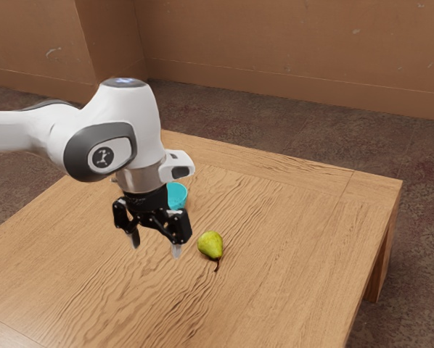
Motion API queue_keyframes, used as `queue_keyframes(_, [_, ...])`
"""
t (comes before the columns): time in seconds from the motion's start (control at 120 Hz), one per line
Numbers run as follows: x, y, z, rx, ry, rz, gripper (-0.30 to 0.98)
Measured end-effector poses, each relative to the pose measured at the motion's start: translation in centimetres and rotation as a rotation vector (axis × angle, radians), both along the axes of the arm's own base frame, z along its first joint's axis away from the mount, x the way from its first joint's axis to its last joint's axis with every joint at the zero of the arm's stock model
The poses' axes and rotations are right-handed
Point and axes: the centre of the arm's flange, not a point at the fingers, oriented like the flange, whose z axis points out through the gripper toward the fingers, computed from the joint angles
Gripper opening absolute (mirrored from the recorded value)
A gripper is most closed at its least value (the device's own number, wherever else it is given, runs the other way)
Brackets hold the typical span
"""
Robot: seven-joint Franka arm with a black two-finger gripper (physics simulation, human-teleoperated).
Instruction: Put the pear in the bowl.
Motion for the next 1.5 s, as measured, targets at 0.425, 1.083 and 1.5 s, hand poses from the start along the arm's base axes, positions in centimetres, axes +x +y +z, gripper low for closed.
queue_keyframes(0.425, [3.1,0.3,-8.3,-0.056,-0.027,0.192,0.69])
queue_keyframes(1.083, [13.7,4.4,-12.6,-0.096,-0.104,0.262,0.69])
queue_keyframes(1.5, [18.1,4.6,-16.7,-0.099,-0.092,0.193,0.69])
